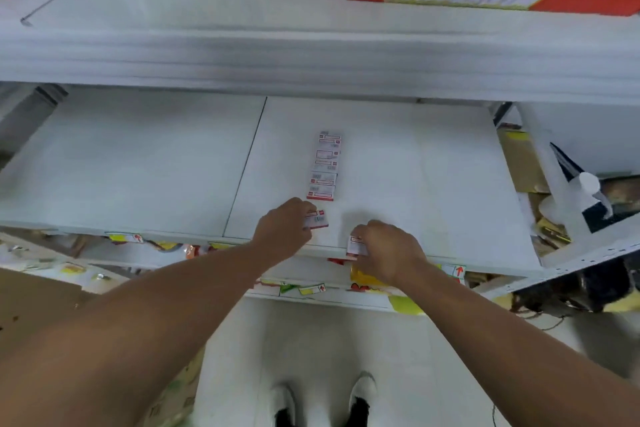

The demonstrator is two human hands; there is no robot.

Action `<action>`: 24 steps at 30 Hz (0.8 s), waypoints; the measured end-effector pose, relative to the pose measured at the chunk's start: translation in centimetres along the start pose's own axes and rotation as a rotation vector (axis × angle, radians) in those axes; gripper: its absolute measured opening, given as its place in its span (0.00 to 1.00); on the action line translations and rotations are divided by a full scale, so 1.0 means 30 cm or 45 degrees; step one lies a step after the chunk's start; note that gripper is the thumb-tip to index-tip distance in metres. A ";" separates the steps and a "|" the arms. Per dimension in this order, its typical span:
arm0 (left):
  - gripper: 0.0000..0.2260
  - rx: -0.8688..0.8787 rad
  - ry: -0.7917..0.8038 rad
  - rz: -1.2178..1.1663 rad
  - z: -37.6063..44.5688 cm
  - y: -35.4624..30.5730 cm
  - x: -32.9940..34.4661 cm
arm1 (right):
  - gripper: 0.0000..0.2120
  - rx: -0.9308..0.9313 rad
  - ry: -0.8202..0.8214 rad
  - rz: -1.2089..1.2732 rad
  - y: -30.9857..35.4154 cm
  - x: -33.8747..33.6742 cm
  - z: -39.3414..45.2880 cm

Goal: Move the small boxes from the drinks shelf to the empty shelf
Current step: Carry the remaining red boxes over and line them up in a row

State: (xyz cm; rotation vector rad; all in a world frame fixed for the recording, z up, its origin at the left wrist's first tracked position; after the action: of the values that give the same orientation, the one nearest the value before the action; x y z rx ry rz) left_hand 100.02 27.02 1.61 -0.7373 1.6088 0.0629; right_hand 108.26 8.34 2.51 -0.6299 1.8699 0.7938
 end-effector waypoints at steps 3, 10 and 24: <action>0.24 0.099 -0.039 0.020 0.095 0.002 0.018 | 0.18 0.044 -0.007 -0.014 -0.011 0.015 0.038; 0.14 0.248 -0.167 -0.053 0.132 0.093 0.078 | 0.19 0.130 0.024 0.010 0.030 0.059 0.071; 0.11 0.038 -0.252 -0.446 -0.064 0.376 0.101 | 0.21 0.070 -0.112 -0.032 0.257 0.121 0.296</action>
State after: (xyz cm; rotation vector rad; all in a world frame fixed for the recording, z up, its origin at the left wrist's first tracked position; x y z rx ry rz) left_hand 92.86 33.82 -4.92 -0.9499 1.2729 -0.1379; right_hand 106.46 19.77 -1.67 -0.5740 1.7944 0.7397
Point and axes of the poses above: each hand's wrist, its own z-axis towards the middle knuckle, its own x-axis out of the palm, y = z × x, the point moved 7 cm from there along z, towards the middle knuckle
